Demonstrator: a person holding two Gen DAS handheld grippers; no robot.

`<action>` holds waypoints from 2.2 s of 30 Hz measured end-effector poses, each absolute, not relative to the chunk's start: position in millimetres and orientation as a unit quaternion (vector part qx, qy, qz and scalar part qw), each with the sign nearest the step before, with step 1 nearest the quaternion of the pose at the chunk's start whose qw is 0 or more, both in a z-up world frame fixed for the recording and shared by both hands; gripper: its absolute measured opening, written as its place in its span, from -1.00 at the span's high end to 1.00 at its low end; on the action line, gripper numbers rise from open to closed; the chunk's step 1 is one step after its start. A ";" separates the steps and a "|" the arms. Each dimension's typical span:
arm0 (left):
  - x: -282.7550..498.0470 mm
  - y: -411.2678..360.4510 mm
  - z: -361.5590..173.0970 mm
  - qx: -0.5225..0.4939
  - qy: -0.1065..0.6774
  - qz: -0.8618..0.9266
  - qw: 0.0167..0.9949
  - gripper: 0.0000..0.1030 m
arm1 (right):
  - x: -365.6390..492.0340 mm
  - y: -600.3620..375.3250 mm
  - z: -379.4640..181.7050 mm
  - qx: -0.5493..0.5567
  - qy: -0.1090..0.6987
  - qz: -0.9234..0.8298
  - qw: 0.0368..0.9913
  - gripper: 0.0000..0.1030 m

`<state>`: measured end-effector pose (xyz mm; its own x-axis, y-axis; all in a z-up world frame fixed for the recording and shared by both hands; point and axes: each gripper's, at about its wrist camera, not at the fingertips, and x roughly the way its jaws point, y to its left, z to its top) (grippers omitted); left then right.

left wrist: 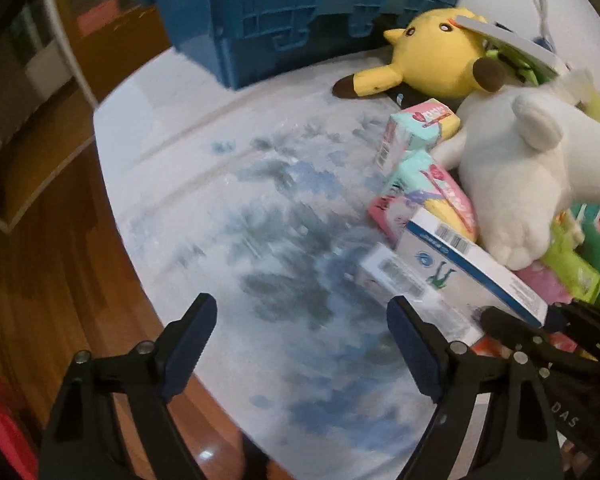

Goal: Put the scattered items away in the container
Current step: 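Grasp the white-and-red toothpaste box with the left tool while the right tool grasps a white medicine box, then carry both boxes up over the blue crate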

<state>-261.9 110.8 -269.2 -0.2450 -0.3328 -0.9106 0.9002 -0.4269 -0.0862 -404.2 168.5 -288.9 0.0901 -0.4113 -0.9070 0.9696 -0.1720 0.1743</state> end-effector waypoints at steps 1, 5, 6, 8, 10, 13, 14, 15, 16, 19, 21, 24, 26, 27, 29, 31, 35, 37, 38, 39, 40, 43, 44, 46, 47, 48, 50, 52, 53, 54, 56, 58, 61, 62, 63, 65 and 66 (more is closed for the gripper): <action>-265.5 116.1 -270.5 0.436 0.328 -0.717 0.434 -0.70 | -409.6 171.6 -287.7 0.468 0.299 -0.597 0.579 0.42; -283.0 140.9 -276.7 0.426 0.349 -0.697 0.459 -0.70 | -418.6 183.4 -283.0 0.439 0.329 -0.572 0.610 0.43; -286.6 146.6 -279.4 0.426 0.358 -0.691 0.462 -0.69 | -420.6 185.3 -282.9 0.437 0.329 -0.569 0.614 0.43; -292.3 154.9 -282.7 0.426 0.361 -0.683 0.471 -0.68 | -426.6 190.2 -284.5 0.437 0.325 -0.564 0.621 0.43; -297.8 159.1 -283.4 0.417 0.365 -0.686 0.472 -0.68 | -431.0 197.9 -285.6 0.437 0.313 -0.569 0.622 0.42; -307.0 166.1 -280.0 0.411 0.363 -0.687 0.477 -0.60 | -434.9 213.0 -287.4 0.434 0.301 -0.580 0.620 0.41; -309.2 168.9 -279.7 0.409 0.363 -0.687 0.479 -0.56 | -436.9 215.4 -287.8 0.438 0.298 -0.580 0.619 0.41; -311.5 173.2 -278.3 0.404 0.363 -0.685 0.485 -0.56 | -439.5 218.7 -286.9 0.439 0.295 -0.582 0.618 0.40; -314.2 175.5 -278.1 0.400 0.371 -0.687 0.480 -0.56 | -442.2 221.8 -285.2 0.436 0.294 -0.585 0.617 0.40; -327.2 180.7 -279.1 0.404 0.373 -0.688 0.473 -0.55 | -451.1 231.5 -282.2 0.434 0.294 -0.587 0.617 0.36; -334.5 186.0 -286.1 0.413 0.369 -0.686 0.472 -0.49 | -460.6 235.9 -281.7 0.438 0.288 -0.586 0.618 0.34; -331.2 192.5 -303.8 0.431 0.373 -0.676 0.467 0.20 | -463.9 237.4 -281.6 0.441 0.284 -0.578 0.625 0.34; -324.9 195.2 -311.2 0.438 0.370 -0.670 0.472 0.44 | -461.4 238.4 -280.7 0.432 0.291 -0.576 0.630 0.34; -322.4 194.7 -312.6 0.442 0.366 -0.667 0.475 0.47 | -460.9 236.6 -280.4 0.429 0.291 -0.574 0.634 0.34; -317.5 194.4 -315.4 0.445 0.368 -0.664 0.476 0.50 | -462.2 235.6 -282.1 0.431 0.287 -0.569 0.639 0.34; -314.7 194.9 -315.6 0.443 0.367 -0.663 0.479 0.51 | -458.8 232.7 -283.3 0.427 0.286 -0.566 0.645 0.34; -316.1 190.4 -311.6 0.440 0.356 -0.667 0.484 0.51 | -453.8 230.2 -283.2 0.408 0.294 -0.564 0.655 0.29; -316.1 188.0 -311.5 0.438 0.353 -0.670 0.484 0.51 | -453.1 227.1 -284.0 0.404 0.291 -0.568 0.656 0.02; -315.2 188.4 -313.2 0.438 0.354 -0.671 0.482 0.51 | -453.1 226.4 -284.3 0.403 0.289 -0.566 0.659 -0.13; -314.5 188.1 -315.1 0.441 0.355 -0.673 0.477 0.51 | -451.3 224.7 -284.8 0.400 0.291 -0.563 0.662 -0.24; -313.3 188.6 -314.8 0.441 0.350 -0.676 0.475 0.52 | -448.8 223.5 -285.6 0.394 0.295 -0.563 0.663 -0.27; -306.4 194.0 -310.8 0.436 0.349 -0.684 0.469 0.56 | -437.8 219.8 -291.7 0.383 0.325 -0.565 0.655 0.28; -305.0 194.8 -310.1 0.435 0.349 -0.686 0.468 0.56 | -434.7 219.7 -292.5 0.382 0.331 -0.566 0.652 0.38; -300.2 199.4 -302.8 0.431 0.339 -0.694 0.467 0.56 | -430.7 223.3 -289.8 0.381 0.330 -0.563 0.655 0.46; -296.7 202.0 -297.5 0.427 0.333 -0.699 0.467 0.56 | -428.3 225.6 -286.6 0.378 0.325 -0.564 0.658 0.49; -291.9 205.9 -288.5 0.420 0.326 -0.705 0.470 0.56 | -424.5 228.1 -282.9 0.376 0.320 -0.562 0.663 0.53; -283.6 207.8 -273.8 0.408 0.322 -0.713 0.470 0.56 | -415.4 232.1 -271.9 0.366 0.312 -0.563 0.672 0.58; -276.4 208.4 -261.6 0.398 0.319 -0.721 0.469 0.56 | -406.4 233.4 -259.6 0.358 0.309 -0.563 0.677 0.66; -272.2 209.5 -254.6 0.394 0.315 -0.725 0.469 0.56 | -402.8 233.8 -254.1 0.353 0.308 -0.566 0.679 0.67; -268.4 210.7 -247.9 0.392 0.311 -0.727 0.469 0.56 | -398.9 234.2 -248.1 0.346 0.308 -0.569 0.680 0.67; -261.5 214.1 -238.0 0.388 0.306 -0.732 0.468 0.56 | -391.9 235.1 -236.9 0.339 0.308 -0.570 0.682 0.67; -256.6 215.4 -236.3 0.387 0.305 -0.735 0.466 0.56 | -385.8 235.4 -233.5 0.339 0.321 -0.574 0.673 0.67; -252.8 218.5 -242.9 0.395 0.308 -0.734 0.459 0.56 | -380.4 232.3 -253.2 0.349 0.332 -0.581 0.656 0.67; -252.8 218.6 -245.5 0.397 0.309 -0.734 0.456 0.56 | -383.4 234.3 -262.5 0.363 0.329 -0.581 0.650 0.67; -252.2 220.6 -247.4 0.400 0.308 -0.734 0.453 0.56 | -385.3 236.9 -268.9 0.374 0.323 -0.579 0.648 0.67; -251.8 223.9 -248.2 0.402 0.306 -0.735 0.452 0.56 | -385.1 242.3 -272.6 0.379 0.319 -0.582 0.646 0.67; -251.8 224.1 -247.7 0.403 0.307 -0.735 0.451 0.56 | -384.0 243.9 -270.1 0.375 0.318 -0.585 0.645 0.67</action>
